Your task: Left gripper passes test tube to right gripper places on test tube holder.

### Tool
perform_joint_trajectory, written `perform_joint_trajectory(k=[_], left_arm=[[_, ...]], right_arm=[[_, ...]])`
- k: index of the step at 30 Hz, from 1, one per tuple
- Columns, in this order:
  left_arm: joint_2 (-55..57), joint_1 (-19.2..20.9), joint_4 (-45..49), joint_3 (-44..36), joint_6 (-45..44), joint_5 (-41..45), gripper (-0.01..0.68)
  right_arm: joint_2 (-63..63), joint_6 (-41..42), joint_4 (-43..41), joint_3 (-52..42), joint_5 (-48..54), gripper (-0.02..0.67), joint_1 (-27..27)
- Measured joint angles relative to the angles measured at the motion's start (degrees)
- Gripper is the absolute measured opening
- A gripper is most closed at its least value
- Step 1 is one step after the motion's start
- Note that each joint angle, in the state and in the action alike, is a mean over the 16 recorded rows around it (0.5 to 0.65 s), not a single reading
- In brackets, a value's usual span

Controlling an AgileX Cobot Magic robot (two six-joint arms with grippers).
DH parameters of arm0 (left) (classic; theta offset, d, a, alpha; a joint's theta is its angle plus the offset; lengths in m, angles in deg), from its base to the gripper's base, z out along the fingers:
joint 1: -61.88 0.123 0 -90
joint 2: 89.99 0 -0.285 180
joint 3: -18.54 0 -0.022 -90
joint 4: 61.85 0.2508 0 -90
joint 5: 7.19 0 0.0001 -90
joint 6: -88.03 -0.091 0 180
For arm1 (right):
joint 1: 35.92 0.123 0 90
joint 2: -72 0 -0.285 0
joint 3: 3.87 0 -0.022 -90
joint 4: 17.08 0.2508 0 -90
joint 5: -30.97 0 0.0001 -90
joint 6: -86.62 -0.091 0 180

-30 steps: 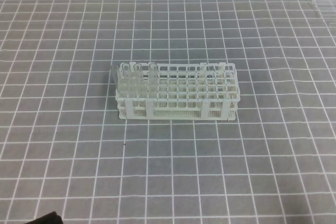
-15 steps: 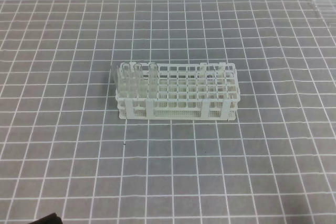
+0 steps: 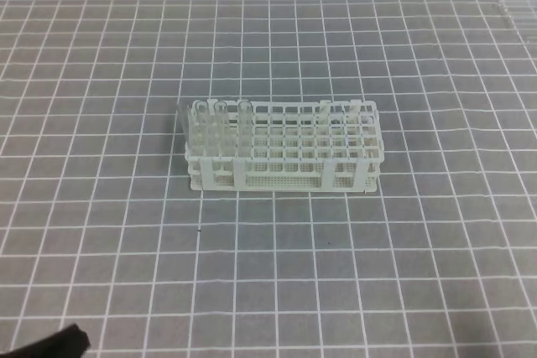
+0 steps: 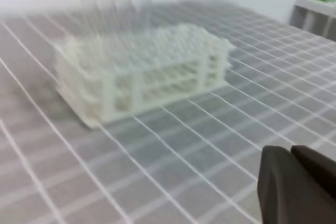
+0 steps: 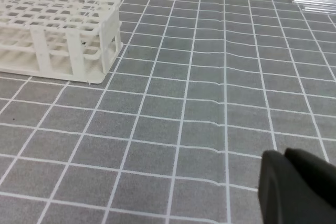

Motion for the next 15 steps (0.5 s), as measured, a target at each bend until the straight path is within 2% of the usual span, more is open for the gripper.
perform_joint_trajectory(k=[5, 13, 15], left_arm=[[-0.3, 7.4, 2.6, 0.0, -0.1, -2.1, -0.001], [-0.9, 24.0, 2.6, 0.1, 1.6, -4.2, -0.002], [-1.0, 27.1, 2.1, 0.2, 1.9, -4.5, -0.002]], right_arm=[[0.0, 0.0, 0.0, 0.0, 0.0, -0.013, 0.0], [0.0, 0.0, 0.0, 0.0, 0.0, -0.013, 0.0], [0.0, 0.0, 0.0, 0.0, 0.0, -0.013, 0.0]])
